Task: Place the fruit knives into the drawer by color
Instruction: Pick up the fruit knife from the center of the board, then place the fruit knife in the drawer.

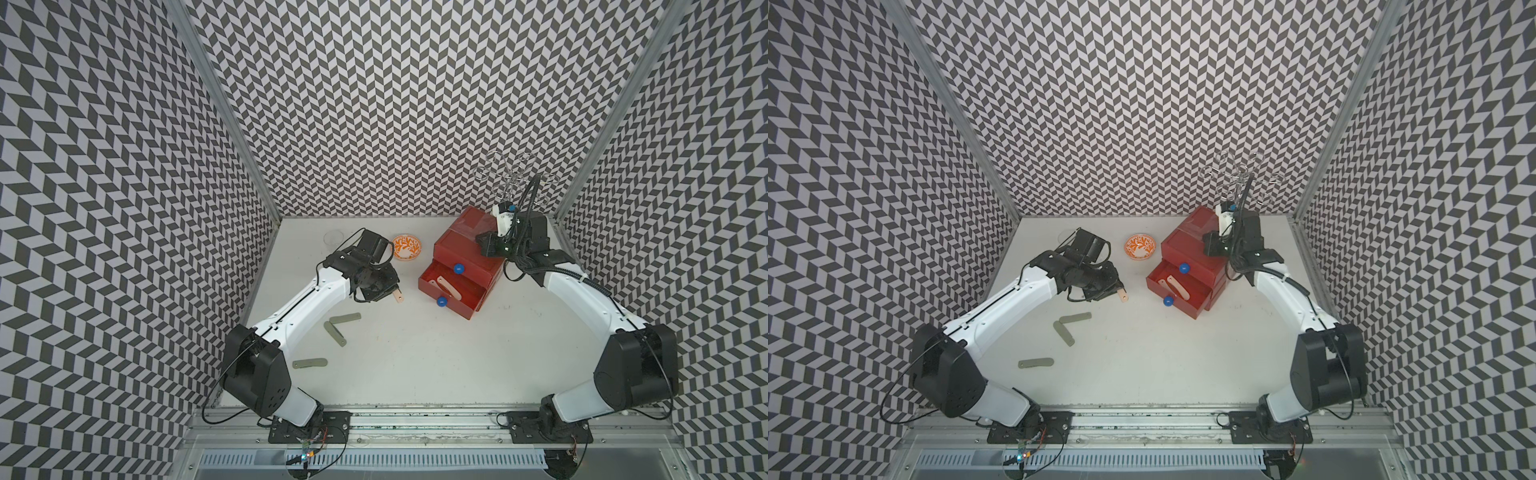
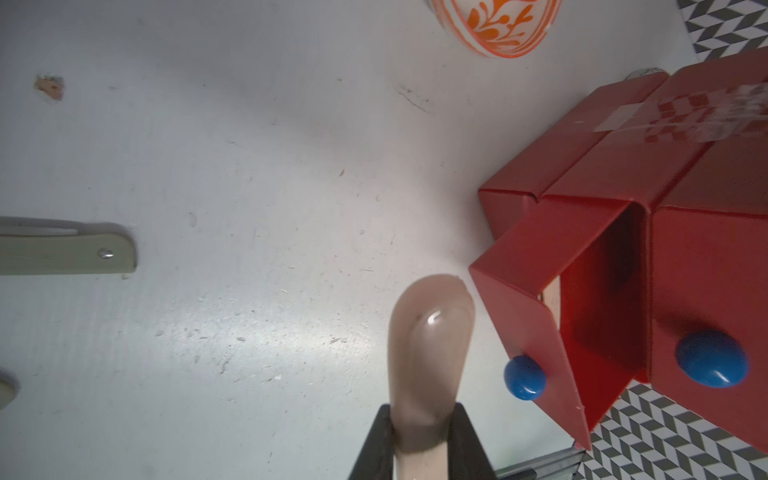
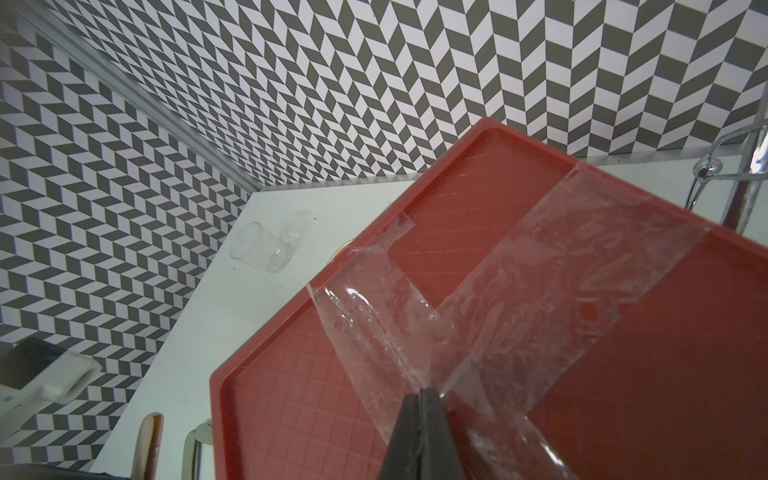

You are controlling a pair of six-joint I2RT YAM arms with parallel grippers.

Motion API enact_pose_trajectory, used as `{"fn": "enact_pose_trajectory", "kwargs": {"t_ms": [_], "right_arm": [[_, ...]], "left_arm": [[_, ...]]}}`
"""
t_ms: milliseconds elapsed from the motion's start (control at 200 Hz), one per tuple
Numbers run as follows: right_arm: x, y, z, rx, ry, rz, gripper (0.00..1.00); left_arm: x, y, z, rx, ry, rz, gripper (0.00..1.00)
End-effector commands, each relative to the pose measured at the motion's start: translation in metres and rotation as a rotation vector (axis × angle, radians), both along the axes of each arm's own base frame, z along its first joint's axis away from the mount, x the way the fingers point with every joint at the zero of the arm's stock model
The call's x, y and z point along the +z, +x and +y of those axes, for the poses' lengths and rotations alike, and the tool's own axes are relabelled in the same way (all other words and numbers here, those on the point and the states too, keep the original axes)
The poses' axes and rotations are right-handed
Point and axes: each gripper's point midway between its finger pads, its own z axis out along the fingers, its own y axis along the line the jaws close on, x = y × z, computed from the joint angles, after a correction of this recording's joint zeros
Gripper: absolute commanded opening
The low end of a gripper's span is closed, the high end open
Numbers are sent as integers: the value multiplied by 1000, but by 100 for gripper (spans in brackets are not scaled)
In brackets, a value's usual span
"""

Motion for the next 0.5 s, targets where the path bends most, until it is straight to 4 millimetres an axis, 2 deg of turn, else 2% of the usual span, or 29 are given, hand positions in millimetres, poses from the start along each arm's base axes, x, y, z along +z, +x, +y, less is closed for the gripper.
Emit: {"fn": "enact_pose_trajectory", "kwargs": {"t_ms": [0,295,496], "right_arm": [[-97,-41,-21,-44,-114,363,1],[-97,-41,-21,-45,-115,365,1],[-97,-41,-20,-43,-114,365,1]], "left_arm": [[29,5,-27,-35,-112,-56,7],[55,17,-76,-84,-229,-106,7],[53,29,-101,-89,-253,-109,7]]}}
